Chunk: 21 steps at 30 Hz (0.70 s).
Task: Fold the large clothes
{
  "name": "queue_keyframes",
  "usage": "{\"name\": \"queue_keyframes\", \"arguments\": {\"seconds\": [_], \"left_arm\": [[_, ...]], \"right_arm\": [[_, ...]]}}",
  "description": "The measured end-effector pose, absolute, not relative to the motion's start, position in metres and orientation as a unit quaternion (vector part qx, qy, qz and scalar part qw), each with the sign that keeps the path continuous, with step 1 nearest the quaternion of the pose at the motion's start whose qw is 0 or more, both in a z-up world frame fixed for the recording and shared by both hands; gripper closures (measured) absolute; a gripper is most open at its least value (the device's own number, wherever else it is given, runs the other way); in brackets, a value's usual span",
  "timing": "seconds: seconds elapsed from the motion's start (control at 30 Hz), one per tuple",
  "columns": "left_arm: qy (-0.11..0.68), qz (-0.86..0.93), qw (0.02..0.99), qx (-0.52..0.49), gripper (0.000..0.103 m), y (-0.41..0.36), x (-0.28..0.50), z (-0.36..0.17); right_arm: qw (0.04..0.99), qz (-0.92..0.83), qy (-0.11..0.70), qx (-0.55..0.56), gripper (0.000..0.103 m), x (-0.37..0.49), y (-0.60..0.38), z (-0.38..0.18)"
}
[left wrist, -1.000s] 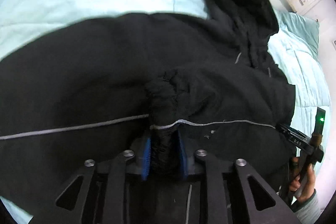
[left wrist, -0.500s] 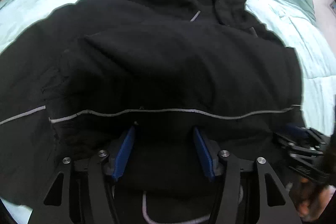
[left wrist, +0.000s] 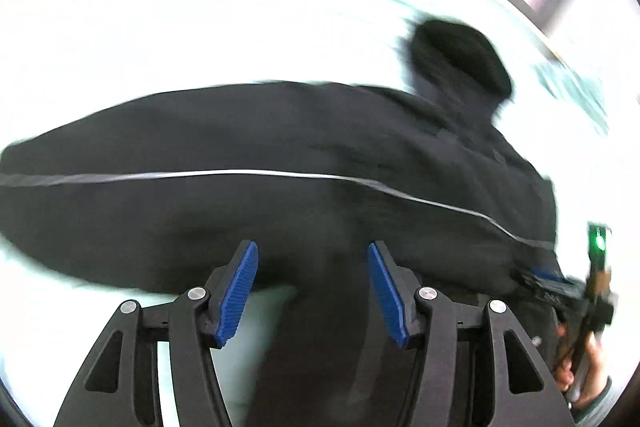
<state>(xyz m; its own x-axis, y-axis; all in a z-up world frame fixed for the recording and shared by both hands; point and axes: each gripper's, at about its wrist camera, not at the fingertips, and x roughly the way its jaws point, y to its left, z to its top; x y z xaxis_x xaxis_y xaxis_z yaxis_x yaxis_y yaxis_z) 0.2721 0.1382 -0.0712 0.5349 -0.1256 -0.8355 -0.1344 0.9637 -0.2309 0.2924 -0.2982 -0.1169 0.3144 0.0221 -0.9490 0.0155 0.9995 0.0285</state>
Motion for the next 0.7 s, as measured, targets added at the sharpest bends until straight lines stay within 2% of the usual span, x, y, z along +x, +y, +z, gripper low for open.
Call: {"name": "queue_keyframes", "arguments": {"seconds": [0.17, 0.33, 0.53, 0.7], "left_arm": [[0.460, 0.159, 0.853, -0.192, 0.044, 0.283, 0.240, -0.066], [0.428, 0.209, 0.831, -0.288, 0.043, 0.393, 0.223, -0.082], [0.413, 0.237, 0.805, -0.353, 0.043, 0.470, 0.224, -0.113], [0.427, 0.228, 0.797, -0.361, 0.043, 0.491, 0.236, -0.137]], "right_arm": [[0.819, -0.025, 0.573, -0.012, 0.040, 0.292, -0.272, -0.112], [0.817, -0.050, 0.574, -0.015, 0.038, 0.289, -0.261, -0.109], [0.814, -0.068, 0.577, -0.012, 0.035, 0.281, -0.265, -0.106], [0.813, -0.074, 0.577, -0.022, 0.032, 0.282, -0.274, -0.106]]}}
